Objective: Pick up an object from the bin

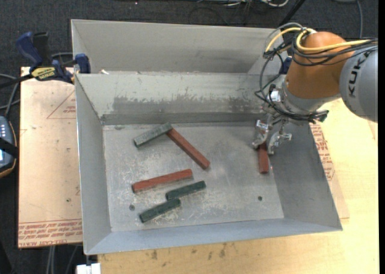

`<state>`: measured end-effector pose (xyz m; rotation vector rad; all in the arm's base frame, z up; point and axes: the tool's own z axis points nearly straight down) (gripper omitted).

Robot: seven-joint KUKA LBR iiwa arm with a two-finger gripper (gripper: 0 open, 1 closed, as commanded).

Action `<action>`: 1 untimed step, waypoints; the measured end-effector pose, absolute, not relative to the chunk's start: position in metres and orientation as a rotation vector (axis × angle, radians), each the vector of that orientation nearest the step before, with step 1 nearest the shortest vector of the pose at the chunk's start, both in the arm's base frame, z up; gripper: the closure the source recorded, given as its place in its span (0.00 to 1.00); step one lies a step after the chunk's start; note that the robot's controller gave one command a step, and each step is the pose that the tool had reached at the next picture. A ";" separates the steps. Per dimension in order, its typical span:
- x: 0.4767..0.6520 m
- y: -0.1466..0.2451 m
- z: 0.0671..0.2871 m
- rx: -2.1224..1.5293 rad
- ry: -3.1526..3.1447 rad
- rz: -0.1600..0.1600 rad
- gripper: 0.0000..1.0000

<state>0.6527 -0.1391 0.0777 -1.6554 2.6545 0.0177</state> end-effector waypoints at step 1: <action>0.653 -0.139 0.078 -1.655 2.654 0.018 1.00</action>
Offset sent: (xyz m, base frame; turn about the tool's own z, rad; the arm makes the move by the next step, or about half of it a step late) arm -0.0015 0.0045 0.1238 -0.0436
